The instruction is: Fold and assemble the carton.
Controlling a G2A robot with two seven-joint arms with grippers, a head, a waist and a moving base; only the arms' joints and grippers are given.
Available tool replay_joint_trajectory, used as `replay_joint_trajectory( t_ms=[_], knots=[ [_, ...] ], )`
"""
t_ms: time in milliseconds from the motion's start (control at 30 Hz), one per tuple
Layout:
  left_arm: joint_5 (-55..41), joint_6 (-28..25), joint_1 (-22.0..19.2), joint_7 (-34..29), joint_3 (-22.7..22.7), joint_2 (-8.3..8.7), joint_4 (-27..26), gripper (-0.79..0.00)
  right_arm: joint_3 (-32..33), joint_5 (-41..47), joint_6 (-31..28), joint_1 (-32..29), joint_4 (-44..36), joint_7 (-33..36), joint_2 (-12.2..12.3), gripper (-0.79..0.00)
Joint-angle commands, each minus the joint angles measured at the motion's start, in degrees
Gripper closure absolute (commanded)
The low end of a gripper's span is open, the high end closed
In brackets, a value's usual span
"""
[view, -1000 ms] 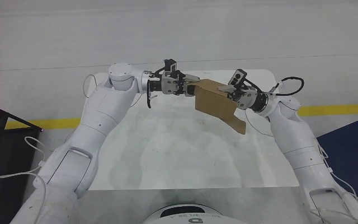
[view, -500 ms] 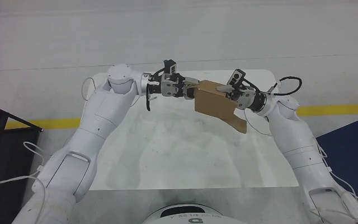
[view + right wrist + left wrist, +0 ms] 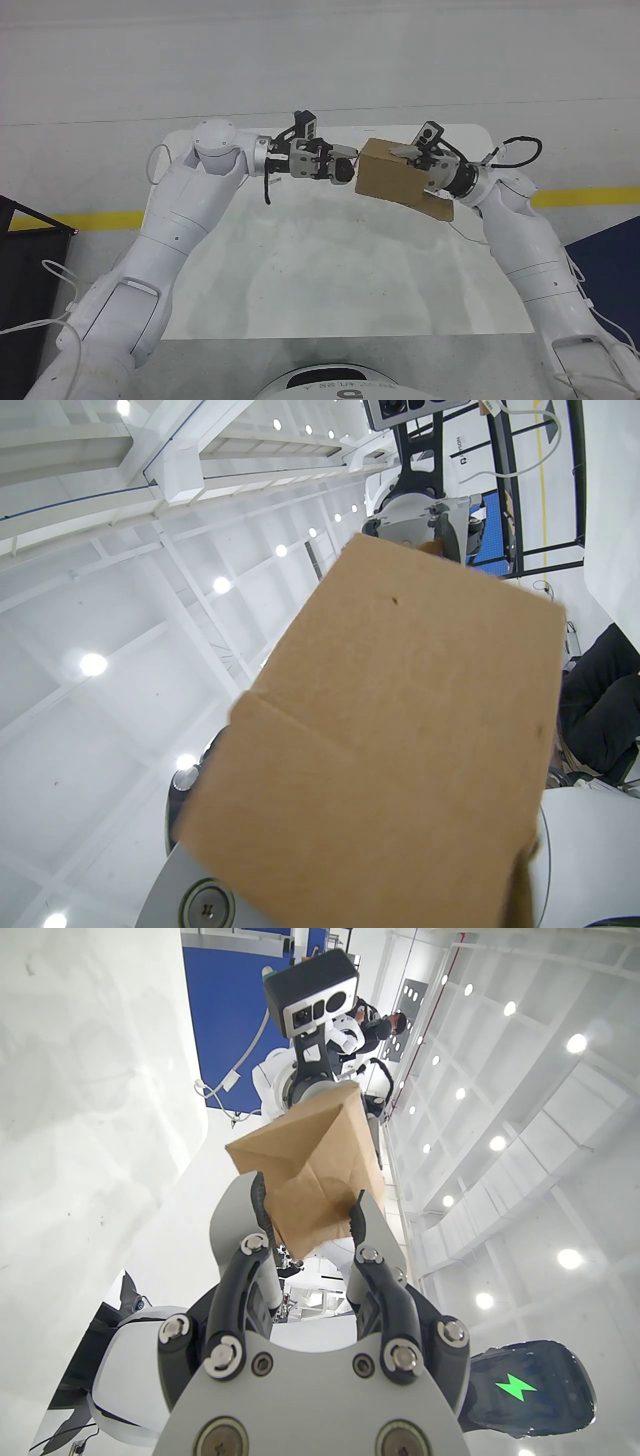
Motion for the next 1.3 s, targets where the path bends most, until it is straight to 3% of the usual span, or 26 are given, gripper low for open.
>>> replay_joint_trajectory(
  t_ms=[0, 400, 933, 1267],
  knots=[
    [-1.82, 0.86, 0.13, -0.82, -0.40, -0.02, 0.16, -0.296, -0.04, -0.24, -0.31, 0.02, 0.00, -0.88, -0.04, 0.000],
    [-5.75, 4.41, -0.80, -1.24, -0.39, -0.43, 2.60, -0.274, -0.31, -0.57, -0.74, -0.11, -0.37, -1.62, -0.18, 0.000],
    [-6.94, 4.54, -3.46, -4.55, 1.90, -1.58, 7.59, -0.265, -0.32, -0.46, -0.13, -0.21, -0.52, -0.85, -0.20, 0.000],
    [-2.63, 4.61, -5.95, -8.47, 2.77, -1.23, 10.48, -0.317, -0.27, 0.18, -0.33, -0.36, -0.89, -1.06, -0.31, 0.000]
  ],
)
